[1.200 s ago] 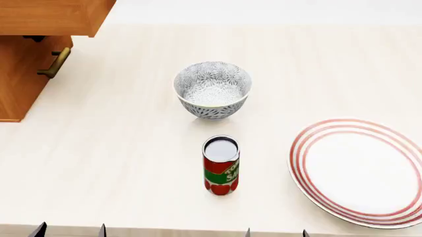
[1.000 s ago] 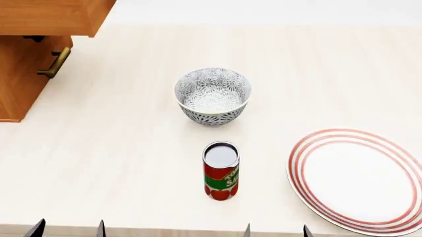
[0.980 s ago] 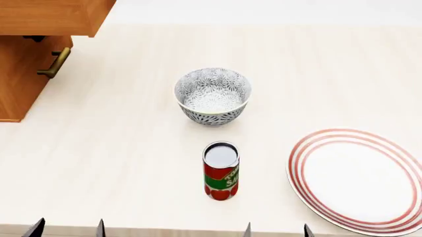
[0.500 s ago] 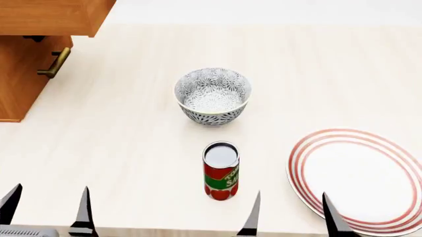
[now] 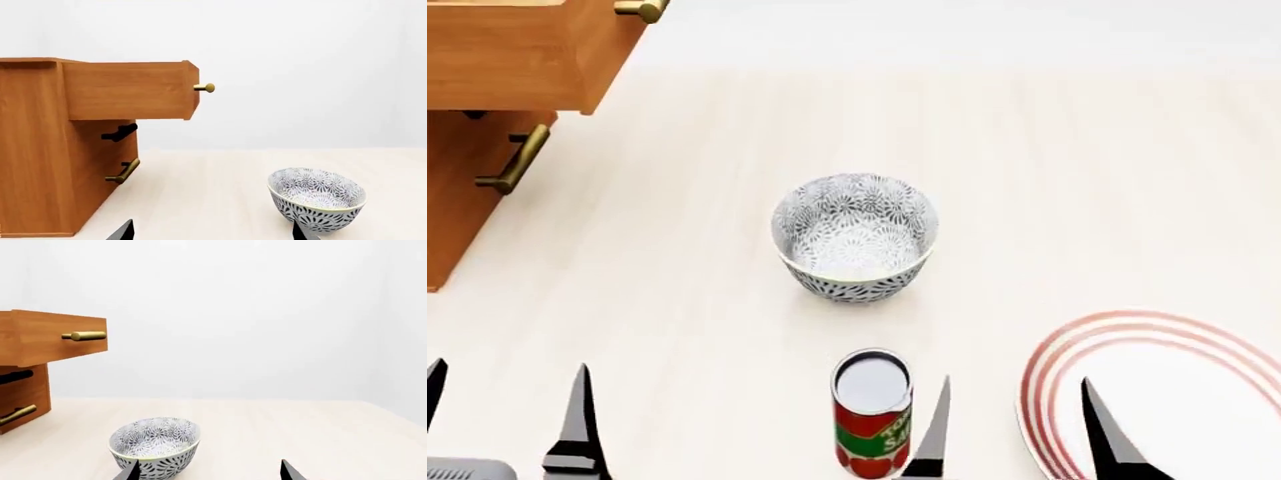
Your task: Put the ketchup in the top drawer of the cabinet.
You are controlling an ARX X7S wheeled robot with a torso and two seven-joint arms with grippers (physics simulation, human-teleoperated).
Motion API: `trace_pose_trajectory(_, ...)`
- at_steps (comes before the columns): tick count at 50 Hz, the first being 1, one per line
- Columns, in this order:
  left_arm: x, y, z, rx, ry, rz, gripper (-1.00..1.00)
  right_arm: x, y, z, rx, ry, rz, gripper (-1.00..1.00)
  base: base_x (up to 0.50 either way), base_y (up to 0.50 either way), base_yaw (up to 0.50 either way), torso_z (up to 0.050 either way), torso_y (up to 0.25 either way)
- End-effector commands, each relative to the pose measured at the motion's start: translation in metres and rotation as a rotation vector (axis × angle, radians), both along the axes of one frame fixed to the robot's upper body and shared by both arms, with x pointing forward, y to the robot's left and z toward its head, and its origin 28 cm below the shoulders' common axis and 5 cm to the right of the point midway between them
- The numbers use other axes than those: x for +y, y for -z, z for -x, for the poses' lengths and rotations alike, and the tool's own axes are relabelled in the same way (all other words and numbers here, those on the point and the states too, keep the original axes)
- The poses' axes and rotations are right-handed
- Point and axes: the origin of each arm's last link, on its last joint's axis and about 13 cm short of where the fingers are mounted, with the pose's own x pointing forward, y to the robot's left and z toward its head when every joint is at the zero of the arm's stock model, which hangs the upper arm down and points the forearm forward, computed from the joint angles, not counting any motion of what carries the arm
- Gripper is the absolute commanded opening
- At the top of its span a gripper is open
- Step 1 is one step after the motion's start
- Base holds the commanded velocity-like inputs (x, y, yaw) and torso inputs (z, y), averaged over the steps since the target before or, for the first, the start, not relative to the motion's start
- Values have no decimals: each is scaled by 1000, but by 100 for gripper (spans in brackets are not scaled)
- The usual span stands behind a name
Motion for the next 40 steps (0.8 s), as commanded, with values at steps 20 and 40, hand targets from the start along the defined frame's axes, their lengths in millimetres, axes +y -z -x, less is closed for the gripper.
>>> trace_pose_trajectory(20,0,1,0,-4,-3,-3,100,1,2,0,7,-11,-1,100,500,0,0,0,0)
trace_pose_trajectory(40,0,1,1,5,-2,5,100,2,4,1,17,-8,2,100,286,305,0,0,1)
